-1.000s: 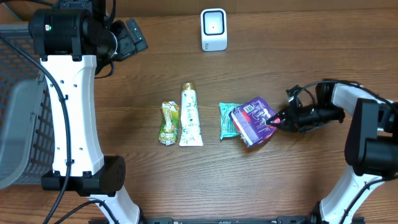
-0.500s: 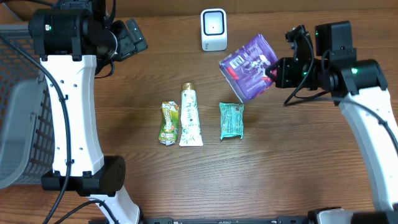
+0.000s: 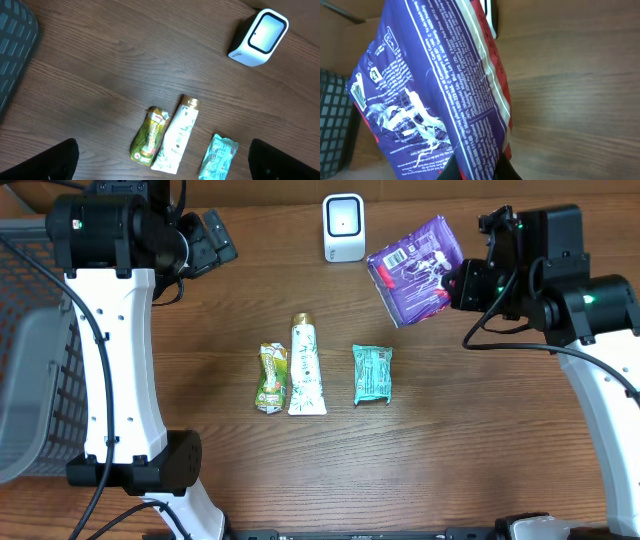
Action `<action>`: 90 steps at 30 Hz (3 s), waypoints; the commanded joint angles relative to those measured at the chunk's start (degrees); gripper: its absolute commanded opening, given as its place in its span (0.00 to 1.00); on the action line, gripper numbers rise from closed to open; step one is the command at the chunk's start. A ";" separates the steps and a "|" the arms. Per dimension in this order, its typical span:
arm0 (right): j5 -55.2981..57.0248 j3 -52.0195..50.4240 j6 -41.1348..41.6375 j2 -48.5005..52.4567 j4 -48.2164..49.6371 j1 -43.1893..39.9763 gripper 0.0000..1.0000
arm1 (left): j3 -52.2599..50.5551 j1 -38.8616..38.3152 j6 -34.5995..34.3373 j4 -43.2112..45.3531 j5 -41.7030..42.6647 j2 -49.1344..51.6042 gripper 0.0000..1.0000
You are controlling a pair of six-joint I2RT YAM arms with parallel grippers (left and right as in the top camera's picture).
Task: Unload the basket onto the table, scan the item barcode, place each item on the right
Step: 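Carry the red-purple bag up to the white scanner, then move the bag to the right table edge and release it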
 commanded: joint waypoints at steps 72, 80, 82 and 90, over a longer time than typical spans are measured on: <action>70.62 27.43 -100.80 58.80 85.07 24.83 0.04 | -0.31 -0.66 0.66 0.07 0.46 0.09 0.99; 69.29 27.41 -96.78 59.43 85.26 23.45 0.04 | -0.28 -0.66 0.66 0.07 0.46 0.09 0.99; 69.26 27.41 -94.68 59.54 85.26 23.43 0.04 | -0.28 -0.66 0.66 0.07 0.46 0.09 1.00; 72.98 27.41 -101.09 59.10 97.79 25.97 0.04 | -0.28 -0.66 0.66 0.07 0.46 0.09 1.00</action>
